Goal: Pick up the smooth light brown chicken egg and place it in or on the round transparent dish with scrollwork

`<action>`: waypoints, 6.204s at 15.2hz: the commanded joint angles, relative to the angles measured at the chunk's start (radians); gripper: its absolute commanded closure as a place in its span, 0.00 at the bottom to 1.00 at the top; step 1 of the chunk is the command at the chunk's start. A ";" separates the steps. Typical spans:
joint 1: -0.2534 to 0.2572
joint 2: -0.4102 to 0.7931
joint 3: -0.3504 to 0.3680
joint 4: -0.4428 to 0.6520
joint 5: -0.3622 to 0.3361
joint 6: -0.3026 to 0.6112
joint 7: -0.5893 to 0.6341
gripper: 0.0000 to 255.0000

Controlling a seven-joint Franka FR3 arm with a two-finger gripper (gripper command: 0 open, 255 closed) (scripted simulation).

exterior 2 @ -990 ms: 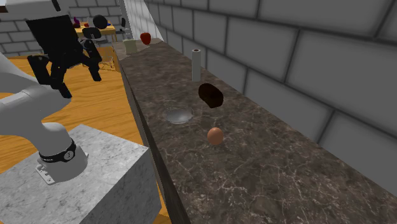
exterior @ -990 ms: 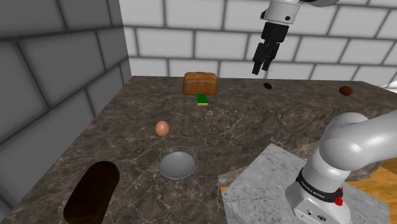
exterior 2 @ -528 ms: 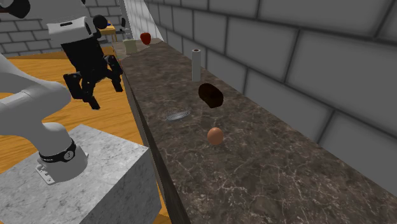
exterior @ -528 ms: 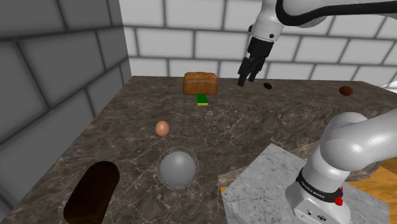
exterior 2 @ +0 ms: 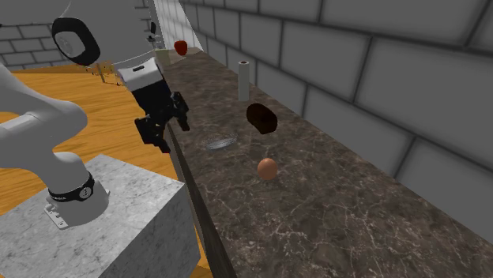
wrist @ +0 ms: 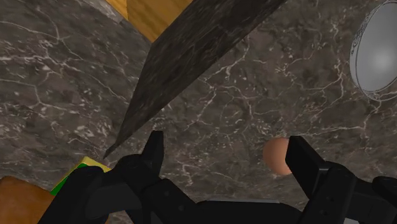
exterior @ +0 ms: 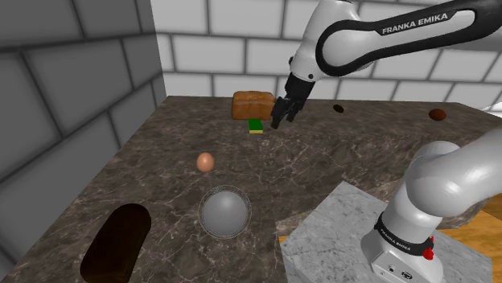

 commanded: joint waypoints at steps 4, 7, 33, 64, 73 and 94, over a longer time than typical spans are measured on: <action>0.021 0.139 0.073 -0.023 0.033 0.231 0.051 0.00; 0.022 0.245 0.119 -0.012 0.035 0.365 0.085 0.00; 0.039 0.906 0.152 0.297 -0.714 0.834 0.771 0.00; -0.085 0.719 0.325 0.326 -0.350 0.636 0.475 1.00; -0.061 0.587 0.354 0.262 -0.249 0.584 0.454 1.00; 0.082 0.280 0.551 -0.080 -0.126 0.650 0.703 1.00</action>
